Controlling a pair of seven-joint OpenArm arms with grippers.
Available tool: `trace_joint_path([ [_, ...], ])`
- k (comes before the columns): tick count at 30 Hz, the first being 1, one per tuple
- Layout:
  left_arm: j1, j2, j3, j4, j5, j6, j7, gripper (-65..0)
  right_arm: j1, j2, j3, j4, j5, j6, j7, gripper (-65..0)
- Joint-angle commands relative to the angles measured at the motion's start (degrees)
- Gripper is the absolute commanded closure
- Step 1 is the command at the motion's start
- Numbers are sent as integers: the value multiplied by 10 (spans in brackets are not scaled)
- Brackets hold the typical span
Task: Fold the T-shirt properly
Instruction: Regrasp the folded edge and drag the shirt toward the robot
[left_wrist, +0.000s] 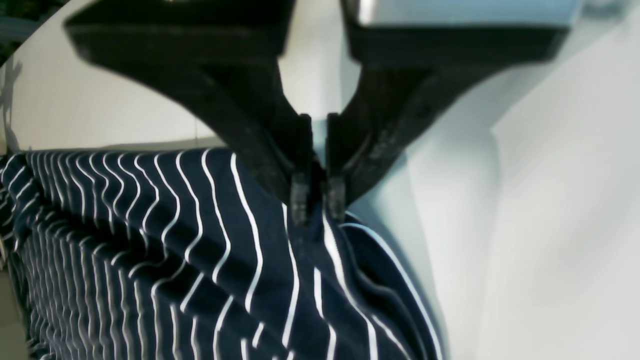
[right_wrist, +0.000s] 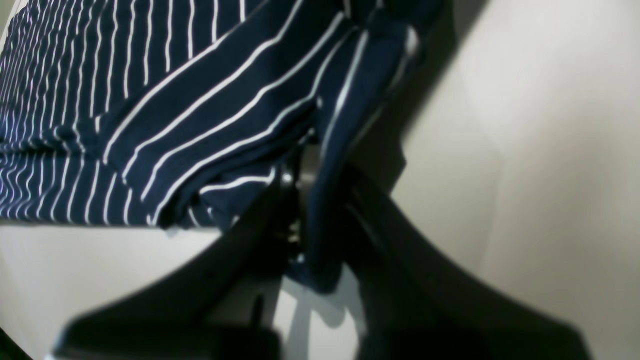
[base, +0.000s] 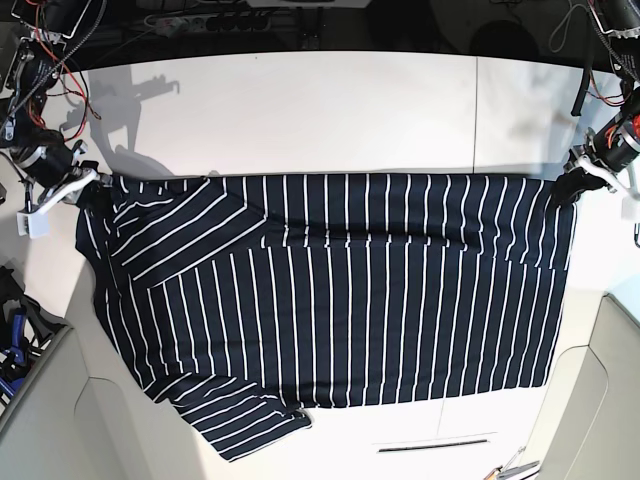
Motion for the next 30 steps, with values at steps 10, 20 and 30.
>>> trace_joint_path([
  [10,84,-14,-45,40,-52,-6,18,0,-80,10,6,68,46,2,6,0],
  [20,153,-14,-61,101,-54,-6,21,0,-149,10,38,131,71,2,-25,0],
  [30,202,-11,-61,164,-54,-6,28,0,-194,10,111,143,125,2,-67,0],
])
